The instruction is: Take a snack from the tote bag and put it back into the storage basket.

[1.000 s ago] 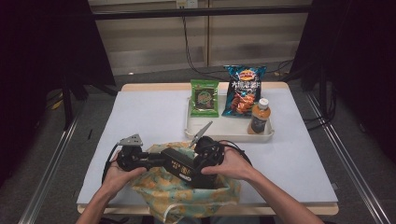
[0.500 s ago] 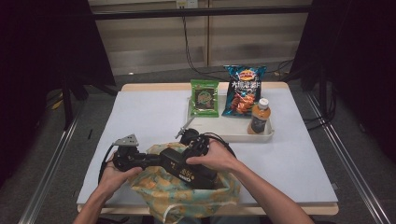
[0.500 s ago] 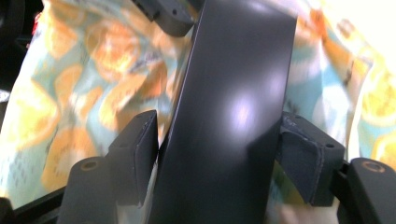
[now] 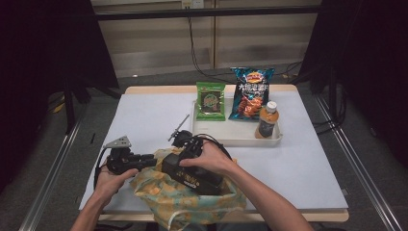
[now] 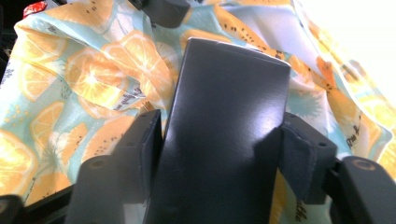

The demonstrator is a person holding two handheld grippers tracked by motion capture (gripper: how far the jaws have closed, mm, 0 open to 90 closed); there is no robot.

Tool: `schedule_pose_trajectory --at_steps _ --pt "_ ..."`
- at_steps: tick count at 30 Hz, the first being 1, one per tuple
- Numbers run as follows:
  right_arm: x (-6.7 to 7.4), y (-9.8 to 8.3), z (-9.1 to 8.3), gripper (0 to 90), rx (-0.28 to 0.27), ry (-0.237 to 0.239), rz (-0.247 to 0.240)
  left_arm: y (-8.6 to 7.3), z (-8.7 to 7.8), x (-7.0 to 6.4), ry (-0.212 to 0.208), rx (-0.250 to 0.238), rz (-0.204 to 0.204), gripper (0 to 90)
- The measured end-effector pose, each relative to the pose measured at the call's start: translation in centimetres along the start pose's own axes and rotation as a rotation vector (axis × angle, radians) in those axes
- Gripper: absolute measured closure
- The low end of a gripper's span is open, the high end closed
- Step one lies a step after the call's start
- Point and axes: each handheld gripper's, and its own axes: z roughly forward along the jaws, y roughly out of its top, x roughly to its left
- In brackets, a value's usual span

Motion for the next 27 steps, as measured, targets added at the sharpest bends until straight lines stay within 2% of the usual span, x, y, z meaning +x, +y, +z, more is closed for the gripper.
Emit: schedule_pose_trajectory --at_steps 2,6,10,12,16,18,23,27 --pt "0.3 0.1 -0.1 38.6 -0.006 -0.008 -0.012 0.1 -0.1 0.0 0.001 -0.008 -0.003 68.0" --pt "0.8 -0.1 -1.4 39.1 -0.038 0.015 -0.006 0.1 -0.3 0.0 0.008 -0.022 -0.009 66.4" --pt "1.0 -0.3 -3.7 39.3 -0.111 0.020 -0.027 0.1 -0.4 -0.1 0.009 -0.033 -0.004 65.2" --pt "1.1 -0.5 -4.9 39.6 -0.161 0.017 -0.030 0.2 -0.4 -0.3 -0.005 -0.048 -0.007 64.1" --pt "0.9 -1.0 -7.0 40.5 -0.253 -0.005 -0.035 0.5 -0.4 -0.8 -0.023 -0.060 0.020 62.7" --pt "0.8 -1.3 -7.7 40.9 -0.298 0.005 -0.030 0.6 -0.2 -1.1 -0.032 -0.065 0.028 61.4" --pt "0.6 -2.1 -8.9 41.5 -0.410 -0.007 -0.051 0.9 0.3 -2.2 -0.076 -0.077 0.052 55.2" --pt "0.5 -2.6 -9.4 41.7 -0.465 -0.013 -0.045 1.1 0.8 -3.0 -0.092 -0.072 0.065 49.5"
